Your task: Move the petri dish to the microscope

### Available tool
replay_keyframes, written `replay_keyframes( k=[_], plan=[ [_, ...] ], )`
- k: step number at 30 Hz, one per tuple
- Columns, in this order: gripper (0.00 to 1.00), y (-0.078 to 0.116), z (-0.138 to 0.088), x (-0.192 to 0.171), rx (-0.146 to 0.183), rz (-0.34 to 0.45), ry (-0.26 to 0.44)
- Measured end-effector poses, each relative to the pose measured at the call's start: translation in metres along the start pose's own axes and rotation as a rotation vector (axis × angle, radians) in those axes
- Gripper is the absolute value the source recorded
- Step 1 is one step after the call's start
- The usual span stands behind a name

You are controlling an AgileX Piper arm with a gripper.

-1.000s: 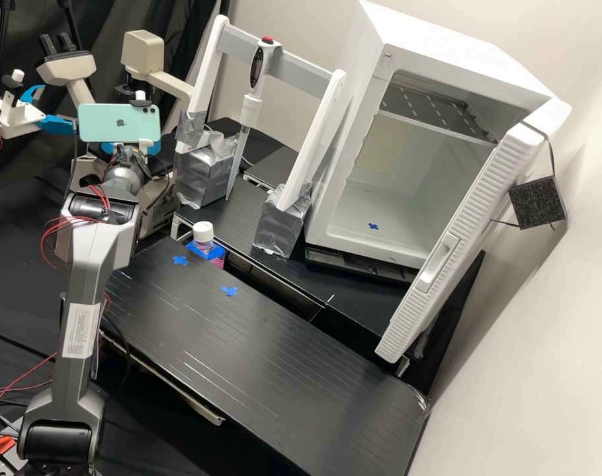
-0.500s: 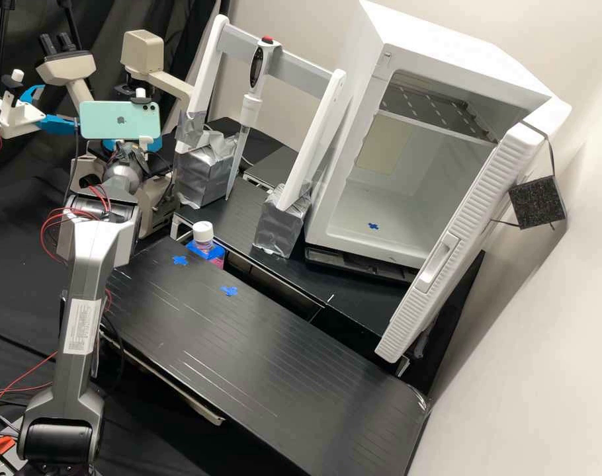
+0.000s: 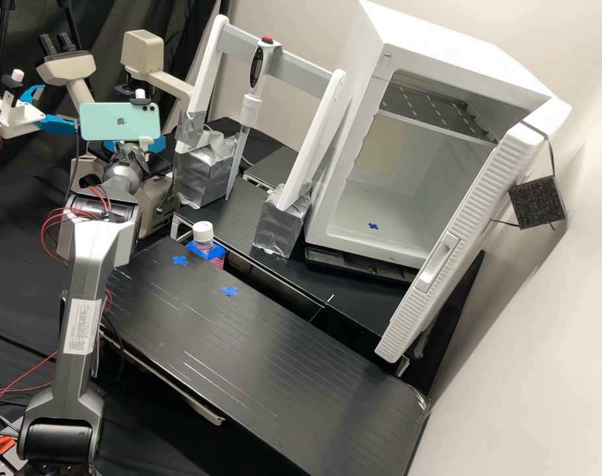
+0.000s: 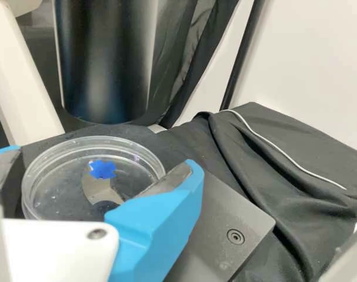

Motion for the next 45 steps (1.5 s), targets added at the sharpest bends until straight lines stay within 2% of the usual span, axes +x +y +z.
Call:
replay_keyframes(
  k=[6,10,19,20,26,30,33,35,36,37,38,39,41,43,45],
  plan=[
    [1.0,-0.008,0.004,-0.007,0.005,-0.028,-0.007],
    [1.0,-0.01,0.004,-0.021,0.011,-0.041,0.021],
    [1.0,0.001,0.009,-0.095,0.045,-0.031,0.069],
    [1.0,-0.001,0.009,-0.108,0.049,-0.034,0.082],
    [1.0,0.003,-0.011,-0.182,0.058,0.031,0.27],
    [1.0,-0.013,-0.018,-0.235,0.068,0.048,0.384],
    [1.0,-0.024,-0.02,-0.266,0.068,0.062,0.43],
    [1.0,-0.034,-0.017,-0.285,0.075,0.06,0.432],
    [1.0,-0.038,-0.017,-0.298,0.087,0.086,0.436],
    [1.0,-0.046,-0.015,-0.307,0.084,0.109,0.43],
    [1.0,-0.049,-0.016,-0.317,0.086,0.155,0.44],
    [1.0,-0.053,-0.015,-0.329,0.109,0.235,0.455],
    [1.0,-0.064,-0.011,-0.345,0.091,0.323,0.485],
    [1.0,-0.07,-0.007,-0.358,0.09,0.408,0.521],
    [1.0,-0.077,0.001,-0.367,0.107,0.478,0.552]
  ],
)
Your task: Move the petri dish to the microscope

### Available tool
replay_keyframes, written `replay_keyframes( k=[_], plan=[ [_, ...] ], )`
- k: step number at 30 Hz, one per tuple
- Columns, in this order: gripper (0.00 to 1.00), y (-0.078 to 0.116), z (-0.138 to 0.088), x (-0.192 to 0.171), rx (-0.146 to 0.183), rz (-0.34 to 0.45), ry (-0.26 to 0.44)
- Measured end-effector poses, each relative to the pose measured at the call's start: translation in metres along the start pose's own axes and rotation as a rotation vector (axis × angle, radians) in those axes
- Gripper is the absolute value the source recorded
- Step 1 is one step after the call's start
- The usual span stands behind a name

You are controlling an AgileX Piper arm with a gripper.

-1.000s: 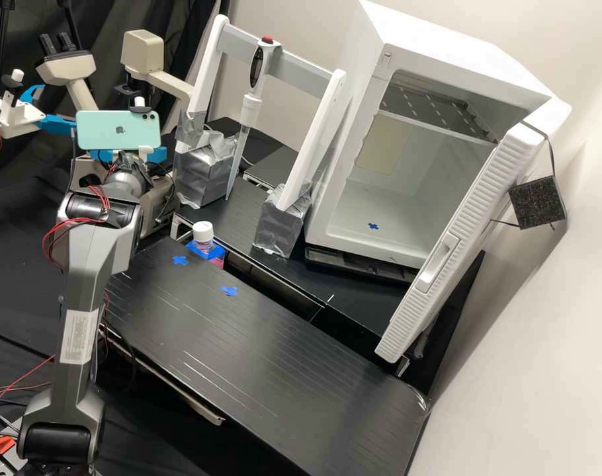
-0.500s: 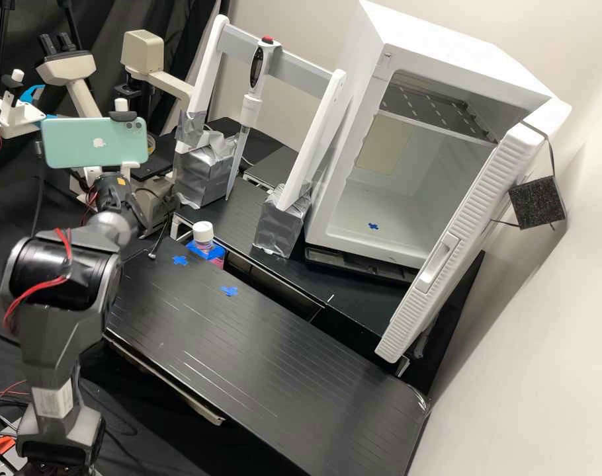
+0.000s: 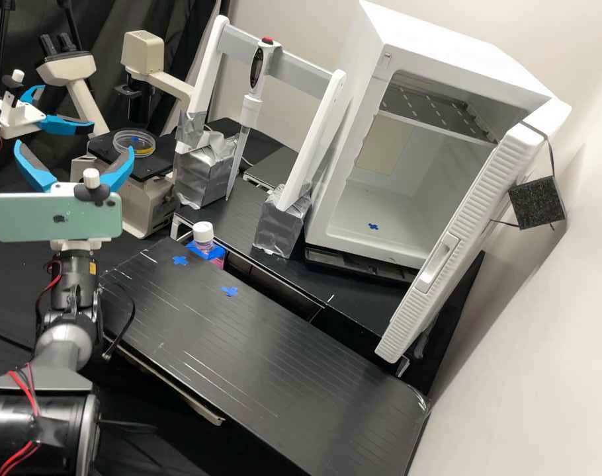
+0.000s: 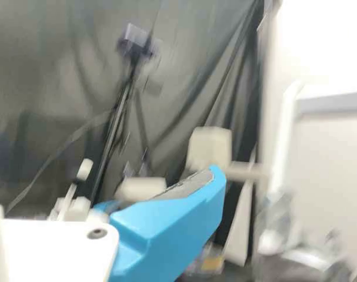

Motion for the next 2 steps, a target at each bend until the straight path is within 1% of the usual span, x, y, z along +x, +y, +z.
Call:
replay_keyframes(
  k=[2],
  plan=[
    [1.0,-0.0019,0.0045,-0.0105,0.004,0.022,-0.008]
  ],
)
